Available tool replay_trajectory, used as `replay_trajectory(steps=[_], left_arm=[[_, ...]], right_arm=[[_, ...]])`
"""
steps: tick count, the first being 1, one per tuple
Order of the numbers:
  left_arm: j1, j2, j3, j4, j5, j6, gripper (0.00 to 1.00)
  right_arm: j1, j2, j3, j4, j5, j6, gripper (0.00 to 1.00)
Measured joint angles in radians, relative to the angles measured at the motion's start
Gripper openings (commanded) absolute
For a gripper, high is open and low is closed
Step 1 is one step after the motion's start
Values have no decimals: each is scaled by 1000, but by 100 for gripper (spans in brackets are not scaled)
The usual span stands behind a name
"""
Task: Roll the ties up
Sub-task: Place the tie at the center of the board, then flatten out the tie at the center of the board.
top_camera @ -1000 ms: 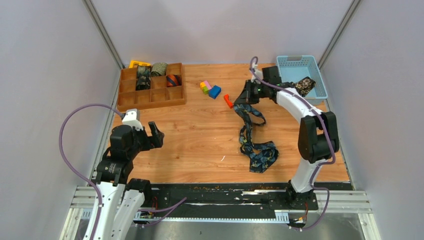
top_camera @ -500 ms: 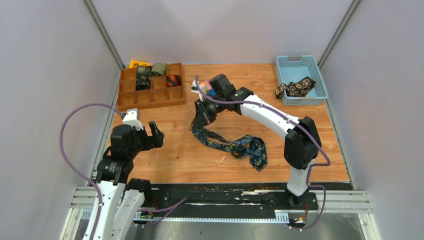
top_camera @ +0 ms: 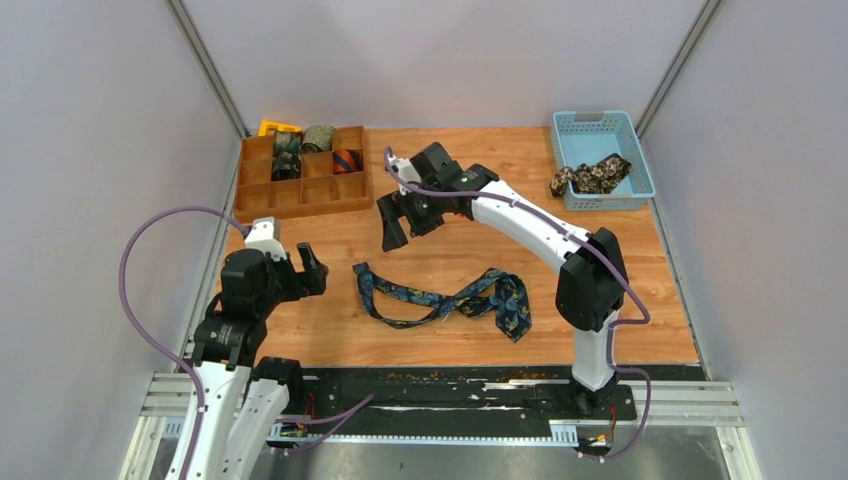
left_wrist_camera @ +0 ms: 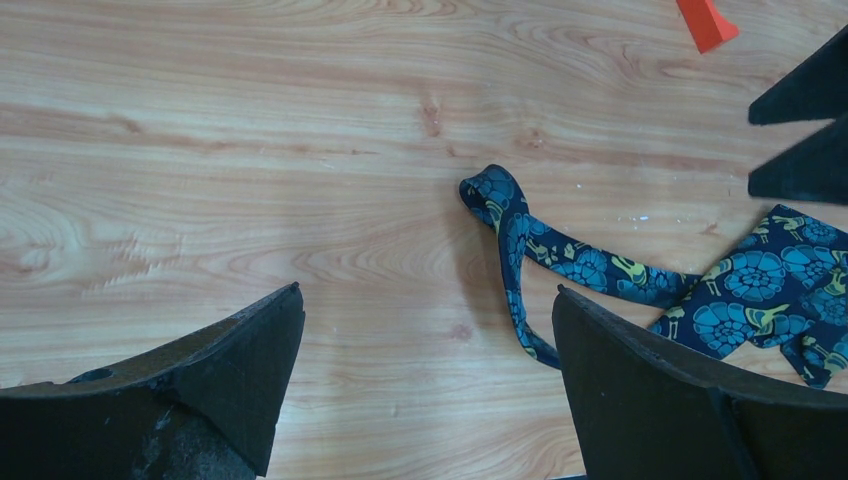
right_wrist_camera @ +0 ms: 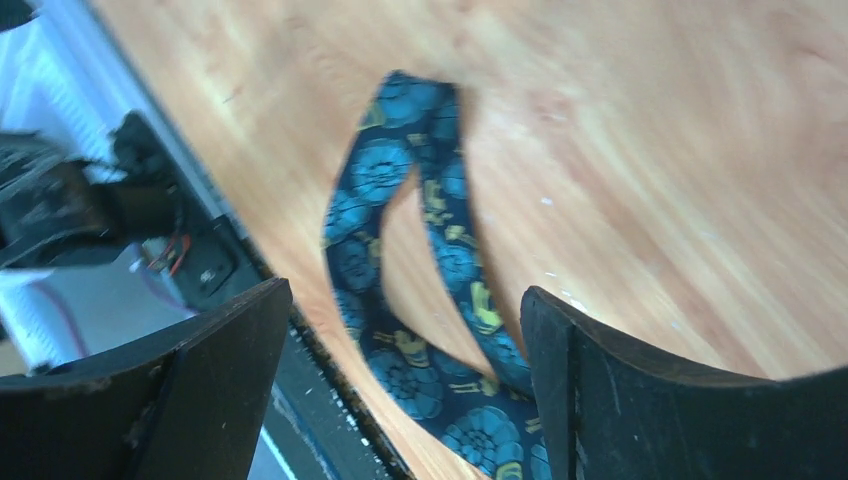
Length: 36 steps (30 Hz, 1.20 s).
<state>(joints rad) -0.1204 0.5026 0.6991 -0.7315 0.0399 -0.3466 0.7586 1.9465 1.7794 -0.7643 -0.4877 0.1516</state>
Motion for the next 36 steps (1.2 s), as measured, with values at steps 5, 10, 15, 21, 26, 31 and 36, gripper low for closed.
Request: replay_trajectory(steps=[5,10,15,21,26,31,36], left_arm=[[2,6,0,0,-6,0,100],[3,32,3,-1,-11,2,100],[3,83,34,-5,14,8,100],[3,142,76,14,96,-4,100],[3,154,76,27,180,-2,100],[3,180,76,24,238,20,100],[3,172,76,9,237,43,100]], right_arm=[[-17,-101,-108,6,251,80,85],[-19,-390,-468,56,470,217,81],[-19,-655,-812,97,573,368,81],[-19,-841,-1015,61,673,512,86],[-19,-940,-1110,60,726,550,88],[-36,-945,-1191,85,732,546,88],[-104,-889,-1198,142,698,528,83]])
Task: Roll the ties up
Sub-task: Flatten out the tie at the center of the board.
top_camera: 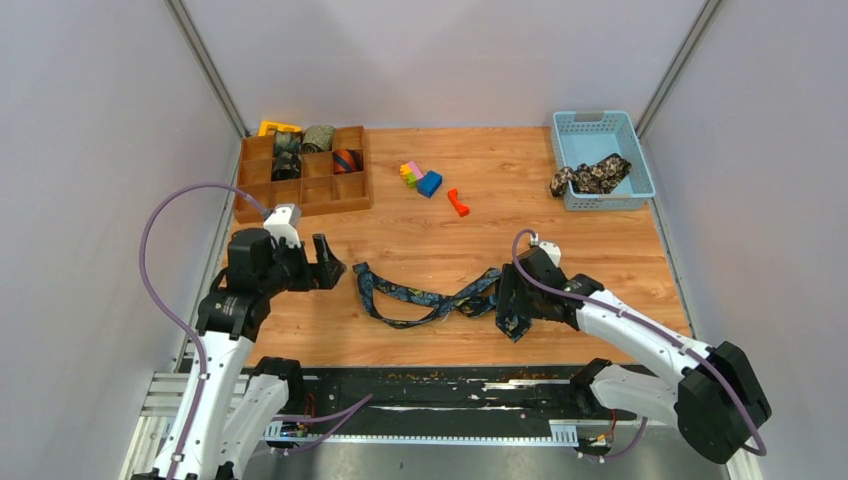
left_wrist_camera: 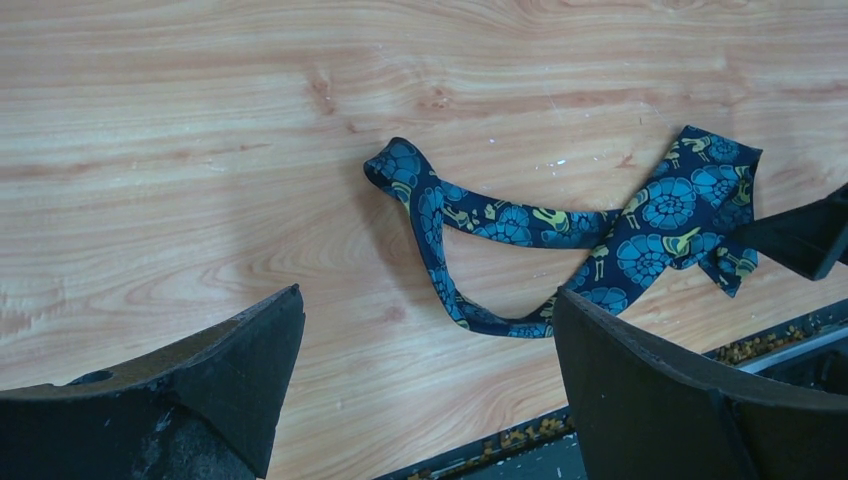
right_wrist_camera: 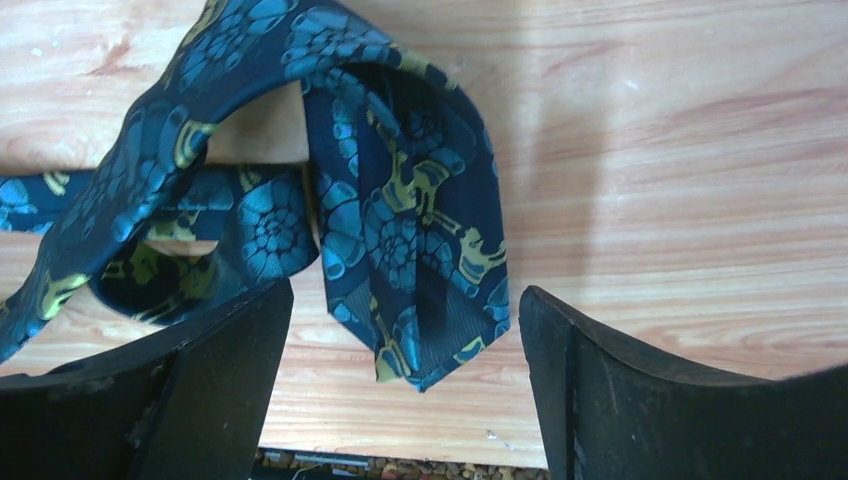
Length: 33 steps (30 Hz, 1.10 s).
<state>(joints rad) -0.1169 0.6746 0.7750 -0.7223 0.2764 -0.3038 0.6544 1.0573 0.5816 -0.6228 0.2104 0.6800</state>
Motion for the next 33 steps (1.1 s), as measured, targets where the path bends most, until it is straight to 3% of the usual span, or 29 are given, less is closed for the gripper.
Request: replay_trajectory(steps=[12,17,22,24,28,31,33], left_arm=[[0,-26,-30,9,-5,3,100],[0,-27,-34,9,-5,3,100],[0,-29,-37,10,-5,3,100],[0,-29,-37,10,-5,3,100],[0,-29,-37,10,-5,3,100],[0,-29,-37,10,-5,3,100],[0,-29,-37,10,-5,3,100]], right_arm=[[-143,65,-16,69,-131,-58,68],[-175,117,-18,76,-186,-71,53],[-187,146,-20,93,-224,-80,44],[-187,149,-20,99,-231,-81,36],[-187,153,-22,106,-243,-89,11],[-188,153,-22,109,-250,-92,0],[-192,153,-22,110,-255,-98,0]])
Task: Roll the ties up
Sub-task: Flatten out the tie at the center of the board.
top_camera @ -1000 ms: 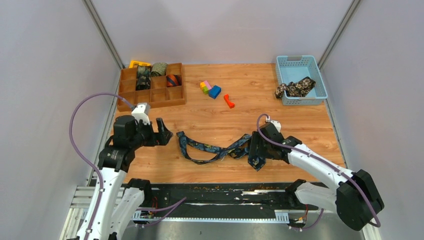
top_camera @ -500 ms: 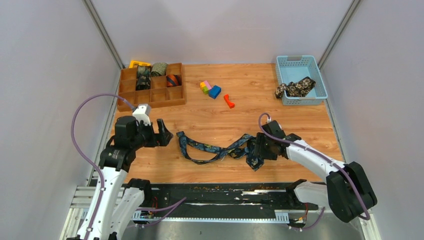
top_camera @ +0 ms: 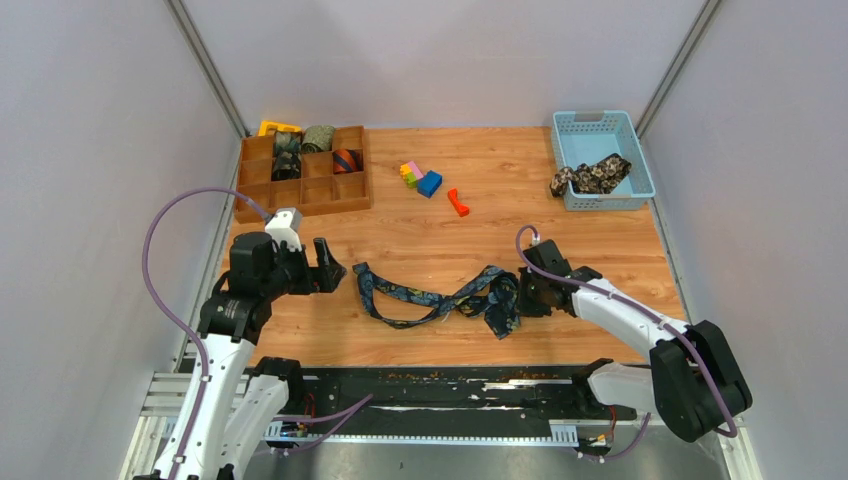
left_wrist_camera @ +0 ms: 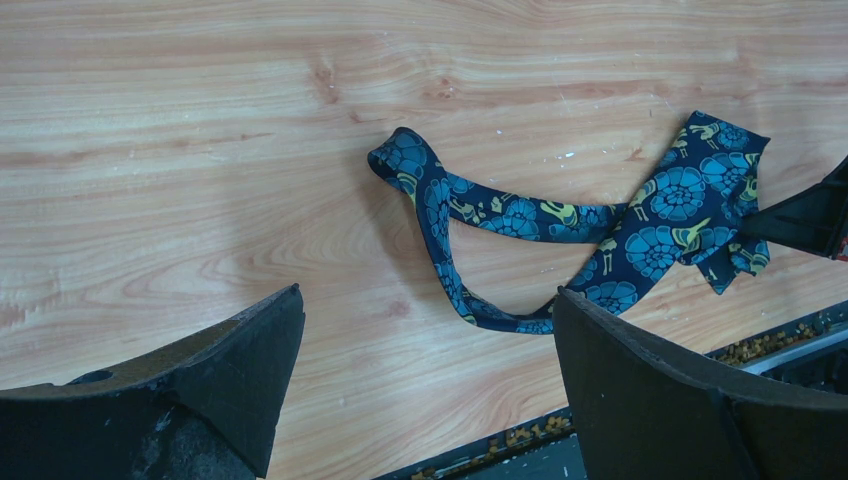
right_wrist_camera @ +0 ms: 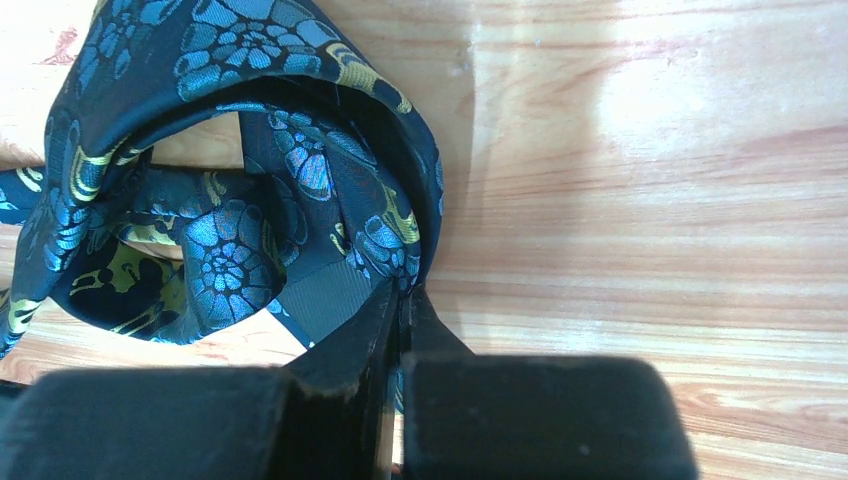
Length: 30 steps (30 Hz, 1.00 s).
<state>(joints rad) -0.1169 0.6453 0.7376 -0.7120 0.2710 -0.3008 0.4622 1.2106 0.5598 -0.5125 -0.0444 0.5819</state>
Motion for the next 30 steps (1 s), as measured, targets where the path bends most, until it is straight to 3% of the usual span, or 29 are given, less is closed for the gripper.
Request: replay_trajectory(steps=[8,19,30], left_arm=[[0,-2,-2,2,0,0,100],[0,-5,-6,7,-3,0,100],[0,71,-6,14,-3,-4,96]], right_arm=[[-20,-5,35,-54,-17,-31,0],[-34,-16,290,-275,161,-80,0],[-205,190,419,-333,388,-125,0]])
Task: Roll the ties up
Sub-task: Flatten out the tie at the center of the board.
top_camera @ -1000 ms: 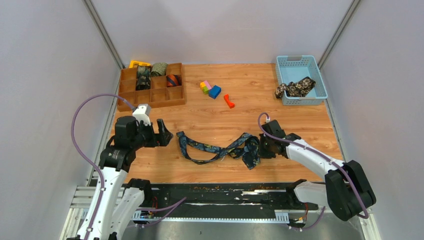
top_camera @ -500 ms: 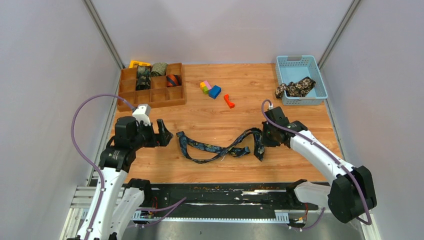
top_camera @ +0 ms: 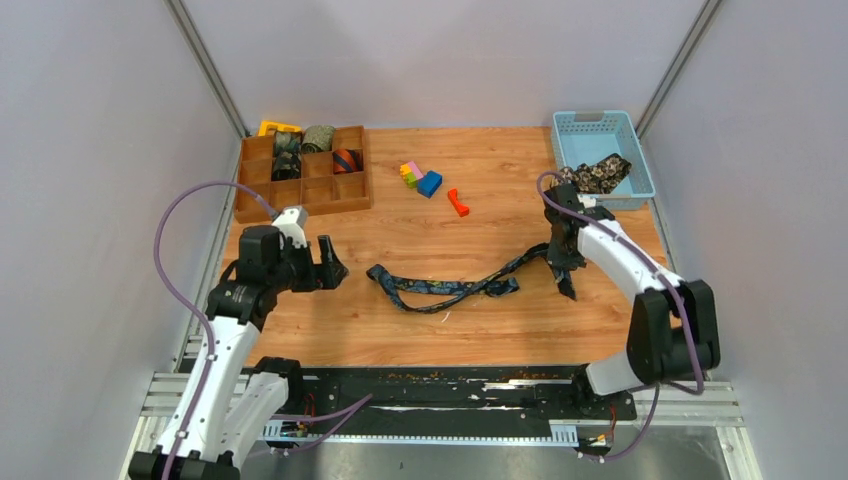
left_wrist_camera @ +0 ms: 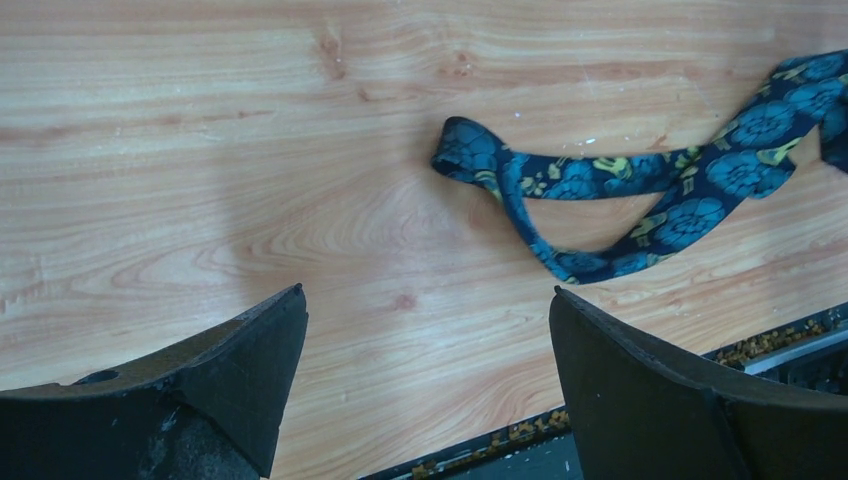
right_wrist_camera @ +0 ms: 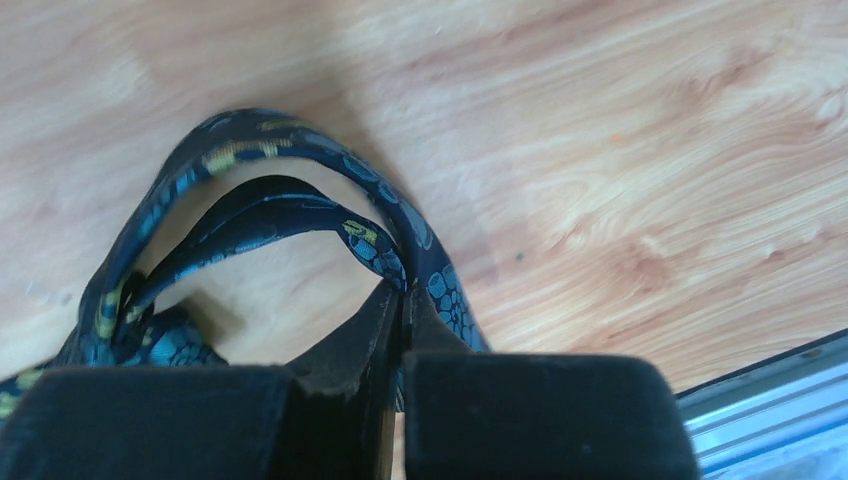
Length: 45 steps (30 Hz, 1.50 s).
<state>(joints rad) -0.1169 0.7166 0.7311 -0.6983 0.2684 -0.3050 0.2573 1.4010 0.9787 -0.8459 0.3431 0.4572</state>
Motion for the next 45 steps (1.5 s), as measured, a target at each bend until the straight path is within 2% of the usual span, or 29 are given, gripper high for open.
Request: replay_trajectory(steps=[2,3,4,6,7,10,14,17,22,27,32,37,41,45], left_arm=[[0,32,0,0,1,-3,95],[0,51,0,0,2,-4,94],[0,72,0,-1,3,-6,93],[0,115,2,-1,3,-12,92],[-1,134,5,-4,3,-14,92],[-18,205,32,-20,-10,-27,91],[-89,274,84,-27,-49,-35,89],[-170,293,108,-22,-90,-44,87],[-382,293,110,-10,-174,-58,88],[-602,290,93,62,-311,-28,86],[-734,293,44,151,-422,67,80],[-840,400,43,236,-472,226,83],[-897,499,43,286,-428,354,83],[-902,575,43,319,-367,454,82]], right_arm=[[-43,80,39,8,13,-25,7],[-61,115,56,13,15,-35,15],[-85,159,80,15,14,-48,32],[-126,255,141,19,10,-75,55],[-140,298,175,18,5,-89,64],[-164,380,270,6,-10,-127,76],[-159,354,327,3,-51,-159,79],[-145,249,304,8,-94,-166,79],[-99,-61,125,54,-157,-148,78],[-77,-275,-109,143,-280,-96,77],[-59,-341,-274,200,-387,-53,76],[-28,-375,-324,248,-434,-39,76],[-13,-390,-339,280,-459,-35,76],[-9,-412,-353,285,-470,-35,76]])
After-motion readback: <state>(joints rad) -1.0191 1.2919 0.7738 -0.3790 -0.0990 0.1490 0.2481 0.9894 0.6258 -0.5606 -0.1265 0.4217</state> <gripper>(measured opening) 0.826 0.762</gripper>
